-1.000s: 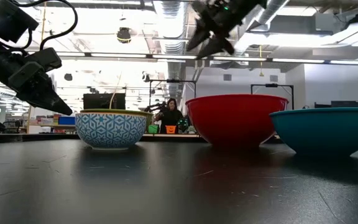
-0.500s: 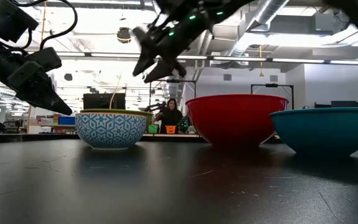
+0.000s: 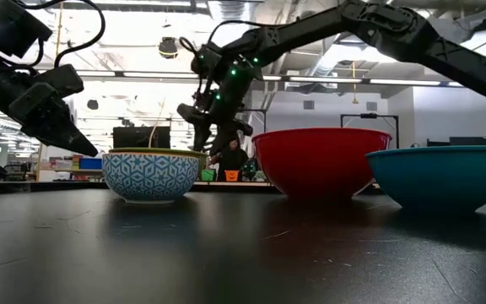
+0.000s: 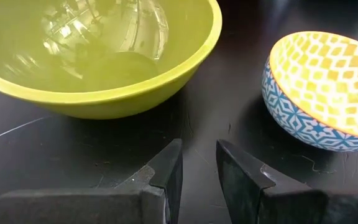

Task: Nest bowls inside each other
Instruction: Stack the light green bowl on the orange bowl

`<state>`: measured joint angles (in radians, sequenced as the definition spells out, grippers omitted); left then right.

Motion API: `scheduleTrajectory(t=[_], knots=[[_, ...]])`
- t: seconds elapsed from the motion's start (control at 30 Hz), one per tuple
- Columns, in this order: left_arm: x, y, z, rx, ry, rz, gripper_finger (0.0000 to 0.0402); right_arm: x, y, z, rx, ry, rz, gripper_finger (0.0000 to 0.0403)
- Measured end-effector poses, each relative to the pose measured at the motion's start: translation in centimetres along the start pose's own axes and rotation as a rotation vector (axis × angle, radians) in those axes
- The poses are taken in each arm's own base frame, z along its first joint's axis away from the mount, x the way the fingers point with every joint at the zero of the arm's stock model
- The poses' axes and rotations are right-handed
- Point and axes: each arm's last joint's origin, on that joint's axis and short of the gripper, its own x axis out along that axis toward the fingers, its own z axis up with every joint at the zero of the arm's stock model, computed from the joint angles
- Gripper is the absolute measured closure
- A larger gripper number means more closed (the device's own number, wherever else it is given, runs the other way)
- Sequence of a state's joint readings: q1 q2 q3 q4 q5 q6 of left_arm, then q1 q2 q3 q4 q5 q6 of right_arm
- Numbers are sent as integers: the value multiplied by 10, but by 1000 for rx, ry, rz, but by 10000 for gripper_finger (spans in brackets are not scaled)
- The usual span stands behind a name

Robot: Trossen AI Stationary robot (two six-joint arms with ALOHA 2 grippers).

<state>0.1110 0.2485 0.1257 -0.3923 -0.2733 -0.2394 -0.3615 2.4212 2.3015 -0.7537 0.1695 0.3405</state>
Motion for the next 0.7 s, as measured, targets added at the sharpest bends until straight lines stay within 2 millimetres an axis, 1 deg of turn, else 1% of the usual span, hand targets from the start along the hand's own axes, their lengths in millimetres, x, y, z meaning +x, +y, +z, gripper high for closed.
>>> scheduleTrajectory(t=[0.13, 0.43, 0.57, 0.7], knots=[[0, 0, 0, 0, 1, 0, 315, 5, -5, -3, 19, 39, 13, 182], [0, 0, 0, 0, 1, -3, 315, 5, 0, -6, 13, 58, 36, 187], [0, 0, 0, 0, 1, -3, 315, 5, 2, -7, 12, 70, 71, 219], [0, 0, 0, 0, 1, -3, 315, 10, 8, -13, 3, 88, 77, 274]])
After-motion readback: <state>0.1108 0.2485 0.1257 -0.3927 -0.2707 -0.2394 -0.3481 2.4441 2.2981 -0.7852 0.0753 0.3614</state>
